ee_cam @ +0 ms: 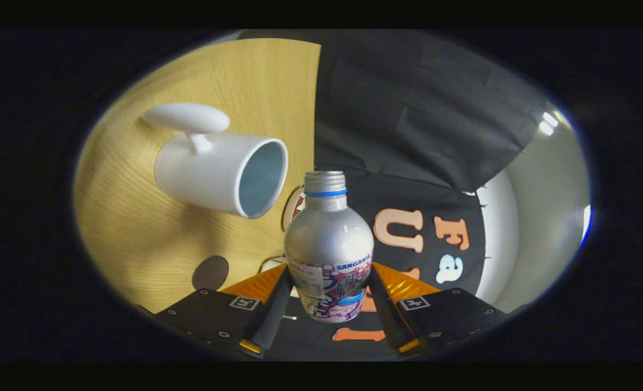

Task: Take the bottle from table, then pour the juice into the cup, finally place the bottle on the coaster

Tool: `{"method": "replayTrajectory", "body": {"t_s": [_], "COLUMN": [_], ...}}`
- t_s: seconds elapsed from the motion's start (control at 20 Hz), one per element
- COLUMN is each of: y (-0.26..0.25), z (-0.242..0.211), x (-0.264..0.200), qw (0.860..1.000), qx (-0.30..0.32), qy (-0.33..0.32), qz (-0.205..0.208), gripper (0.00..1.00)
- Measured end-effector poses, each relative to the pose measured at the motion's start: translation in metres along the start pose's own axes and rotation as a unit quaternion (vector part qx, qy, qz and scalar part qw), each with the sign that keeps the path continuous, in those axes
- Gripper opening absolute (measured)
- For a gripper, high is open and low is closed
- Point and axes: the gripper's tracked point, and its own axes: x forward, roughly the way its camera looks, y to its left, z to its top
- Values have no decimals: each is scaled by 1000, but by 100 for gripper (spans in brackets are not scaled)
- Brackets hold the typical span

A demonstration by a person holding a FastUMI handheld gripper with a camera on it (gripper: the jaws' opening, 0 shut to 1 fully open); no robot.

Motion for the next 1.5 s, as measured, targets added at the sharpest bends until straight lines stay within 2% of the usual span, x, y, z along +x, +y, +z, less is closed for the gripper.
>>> {"method": "replayTrajectory", "body": {"t_s": [0.15,0.3,0.55,0.65,0.85,0.9,1.0,1.05,1.1,1.5], "y": [-13,-20,-24,-24,-2,5,25,30,33,74], "z": [-6,-21,-49,-51,-58,-59,-60,-62,-67,-80], "x": [0,5,10,11,14,16,22,22,23,32], "qw": [997,981,931,904,839,817,759,736,720,655], "qx": [78,188,355,422,539,572,645,671,686,742], "qy": [9,30,68,65,74,76,81,89,98,132], "qz": [-26,-34,-41,-35,-9,0,26,34,34,50], "gripper": [77,78,78,78,78,78,78,78,78,78]}}
